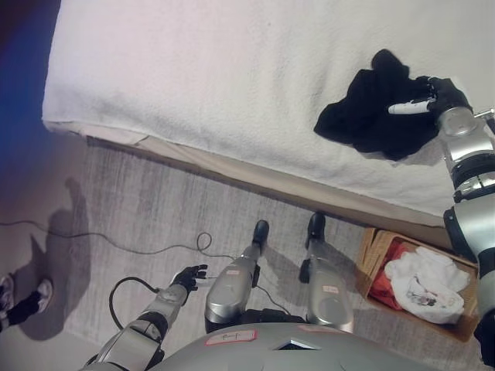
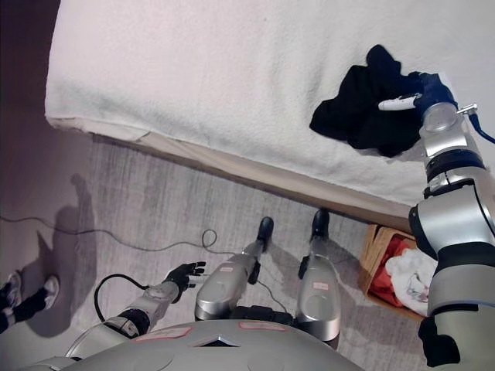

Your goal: Put the clothes on the bed into the basket.

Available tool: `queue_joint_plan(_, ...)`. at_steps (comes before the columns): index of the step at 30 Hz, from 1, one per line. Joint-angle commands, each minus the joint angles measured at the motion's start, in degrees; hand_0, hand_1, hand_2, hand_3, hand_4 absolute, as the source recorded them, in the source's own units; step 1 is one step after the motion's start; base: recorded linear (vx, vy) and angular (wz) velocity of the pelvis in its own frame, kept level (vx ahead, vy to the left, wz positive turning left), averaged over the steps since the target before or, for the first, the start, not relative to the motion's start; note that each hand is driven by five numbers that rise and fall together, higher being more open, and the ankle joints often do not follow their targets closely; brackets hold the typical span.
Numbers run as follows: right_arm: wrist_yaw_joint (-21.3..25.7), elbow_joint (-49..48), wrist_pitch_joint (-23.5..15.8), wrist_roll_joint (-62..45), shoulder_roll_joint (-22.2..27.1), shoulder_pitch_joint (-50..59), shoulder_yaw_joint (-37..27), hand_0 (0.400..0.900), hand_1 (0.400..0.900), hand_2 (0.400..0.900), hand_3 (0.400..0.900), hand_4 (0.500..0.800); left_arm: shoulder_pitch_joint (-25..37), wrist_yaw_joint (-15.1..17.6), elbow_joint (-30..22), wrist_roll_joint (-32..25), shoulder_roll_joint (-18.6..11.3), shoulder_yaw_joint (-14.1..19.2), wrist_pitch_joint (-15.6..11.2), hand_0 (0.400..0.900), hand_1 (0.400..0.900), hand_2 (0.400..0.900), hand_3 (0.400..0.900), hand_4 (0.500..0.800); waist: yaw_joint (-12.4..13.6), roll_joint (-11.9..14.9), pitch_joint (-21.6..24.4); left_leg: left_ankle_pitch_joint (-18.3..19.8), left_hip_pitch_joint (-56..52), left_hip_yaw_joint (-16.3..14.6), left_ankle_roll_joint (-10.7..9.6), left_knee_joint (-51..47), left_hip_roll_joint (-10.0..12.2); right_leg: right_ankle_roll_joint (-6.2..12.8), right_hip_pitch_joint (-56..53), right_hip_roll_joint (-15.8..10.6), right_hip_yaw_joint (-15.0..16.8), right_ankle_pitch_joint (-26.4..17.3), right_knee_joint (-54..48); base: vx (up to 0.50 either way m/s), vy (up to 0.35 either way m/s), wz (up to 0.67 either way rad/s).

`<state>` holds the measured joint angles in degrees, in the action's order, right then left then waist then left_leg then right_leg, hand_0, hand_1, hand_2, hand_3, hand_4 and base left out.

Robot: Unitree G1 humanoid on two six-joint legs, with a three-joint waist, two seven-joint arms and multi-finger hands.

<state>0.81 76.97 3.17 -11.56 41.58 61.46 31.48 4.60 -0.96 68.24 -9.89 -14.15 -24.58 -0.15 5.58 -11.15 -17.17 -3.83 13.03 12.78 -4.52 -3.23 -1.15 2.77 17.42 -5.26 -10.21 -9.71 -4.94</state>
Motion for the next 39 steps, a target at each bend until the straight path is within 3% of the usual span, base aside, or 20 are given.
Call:
queue_joint_plan(1, 2.2, 2.2, -2.5, -1.5, 2.7, 9.4, 4.0, 0.900, 0.900, 0.900, 0.900, 0.800, -2.1, -0.4, 0.9, -0.8, -4.6, -4.0, 0.2, 0.900, 0.900, 0.900, 0.900, 0.800, 1.0, 1.8, 0.2, -0.9, 1.6, -2.5, -0.6, -1.5, -0.2, 3.85, 0.3, -3.8, 3.1, 5.3, 3.9, -0.01, 0.007, 0.14)
queue_joint_plan(11, 1.5, 3.2, -1.9, -2.4, 3.2, 10.9, 4.1, 0.900, 0.900, 0.900, 0.900, 0.800, -2.0, -0.4, -2.5, -1.1, -5.5, -5.5, -0.1, 0.900, 0.900, 0.900, 0.900, 0.800, 2.6, -0.8, -2.3, -1.9, 3.9, -1.1, -0.7, -1.5, -1.2, 4.16, 1.8, -4.8, 1.7, 5.3, 4.6, 0.00, 0.012, 0.11)
queue_joint_plan(12, 1.5, 3.5, -1.8, -2.3, 3.2, 11.0, 4.2, 0.843, 0.843, 0.843, 0.843, 0.766, -1.9, -0.4, -2.6, -1.1, -5.5, -5.6, -0.1, 0.900, 0.900, 0.900, 0.900, 0.800, 2.8, -0.9, -2.5, -2.0, 4.0, -0.9, -0.7, -1.6, -1.2, 4.15, 1.8, -4.9, 1.7, 5.3, 4.6, 0.00, 0.006, 0.09)
queue_joint_plan(13, 1.4, 3.5, -1.8, -2.3, 3.2, 11.0, 4.2, 0.843, 0.843, 0.843, 0.843, 0.766, -1.9, -0.4, -2.5, -1.1, -5.5, -5.6, -0.1, 0.900, 0.900, 0.900, 0.900, 0.800, 2.7, -0.9, -2.5, -2.0, 4.0, -0.9, -0.7, -1.6, -1.2, 4.15, 1.8, -4.9, 1.7, 5.3, 4.6, 0.00, 0.004, 0.06)
queue_joint_plan(14, 1.3, 3.6, -1.7, -2.5, 3.2, 11.0, 4.1, 0.600, 0.600, 0.600, 0.600, 0.620, -1.8, -0.5, -2.7, -1.2, -5.5, -5.7, 0.0, 0.900, 0.900, 0.900, 0.900, 0.800, 2.9, -1.1, -2.6, -2.1, 4.1, -0.9, -0.8, -1.6, -1.2, 4.18, 1.9, -5.0, 1.5, 5.3, 4.6, 0.00, 0.002, 0.05)
queue_joint_plan(15, 1.0, 3.6, -1.6, -2.8, 3.2, 11.0, 4.0, 0.469, 0.469, 0.469, 0.469, 0.541, -1.9, -0.5, -2.8, -1.1, -5.5, -5.7, -0.1, 0.900, 0.900, 0.900, 0.900, 0.800, 3.0, -1.1, -2.8, -2.2, 4.2, -0.9, -0.7, -1.6, -1.2, 4.17, 1.9, -5.0, 1.4, 5.3, 4.6, 0.00, 0.005, 0.05)
queue_joint_plan(16, 0.8, 3.8, -1.5, -2.7, 3.2, 11.0, 4.1, 0.400, 0.400, 0.400, 0.400, 0.500, -1.9, -0.6, -2.8, -1.0, -5.6, -5.8, -0.1, 0.900, 0.900, 0.900, 0.900, 0.800, 3.0, -1.2, -2.9, -2.2, 4.3, -0.8, -0.7, -1.6, -1.3, 4.17, 1.9, -5.0, 1.3, 5.4, 4.6, 0.00, 0.005, 0.05)
queue_joint_plan(27, 0.3, 4.9, -0.9, -2.5, 1.0, 10.6, 4.0, 0.400, 0.400, 0.400, 0.400, 0.500, -0.2, -0.2, -1.7, -1.8, -5.2, -5.8, 0.2, 0.900, 0.900, 0.900, 0.900, 0.800, 2.7, -0.9, -2.5, -2.2, 4.3, -0.6, -0.7, -1.6, -1.5, 4.13, 1.3, -5.3, 1.0, 5.5, 4.4, 0.00, 0.007, 0.02)
queue_joint_plan(39, 0.5, 3.8, -0.3, -1.4, -1.8, 10.9, 5.0, 0.400, 0.400, 0.400, 0.400, 0.500, 2.7, 0.8, 3.3, -2.1, -4.5, -3.9, 0.5, 0.900, 0.900, 0.900, 0.900, 0.800, 0.7, 1.2, -0.7, -0.6, 2.4, -2.8, -0.2, -0.7, -1.1, 3.98, 0.5, -5.2, 2.5, 5.7, 4.9, -0.01, 0.020, -0.12)
